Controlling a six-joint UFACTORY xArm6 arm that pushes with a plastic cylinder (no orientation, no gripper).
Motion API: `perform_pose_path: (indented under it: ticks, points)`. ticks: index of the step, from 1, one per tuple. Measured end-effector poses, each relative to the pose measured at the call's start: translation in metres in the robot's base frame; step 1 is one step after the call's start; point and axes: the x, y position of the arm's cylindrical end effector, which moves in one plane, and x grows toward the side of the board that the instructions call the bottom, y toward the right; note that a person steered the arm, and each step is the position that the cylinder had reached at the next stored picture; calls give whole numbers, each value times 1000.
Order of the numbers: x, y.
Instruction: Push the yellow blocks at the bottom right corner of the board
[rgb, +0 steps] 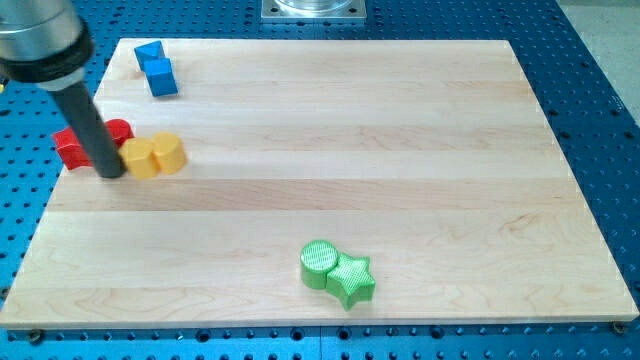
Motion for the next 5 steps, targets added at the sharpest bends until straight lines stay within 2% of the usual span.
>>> perform_pose_path:
  ticks: [1, 3, 4, 5]
  points:
    - [0, 45]
    - [-57, 103]
    - [-57, 96]
    - [-39, 53]
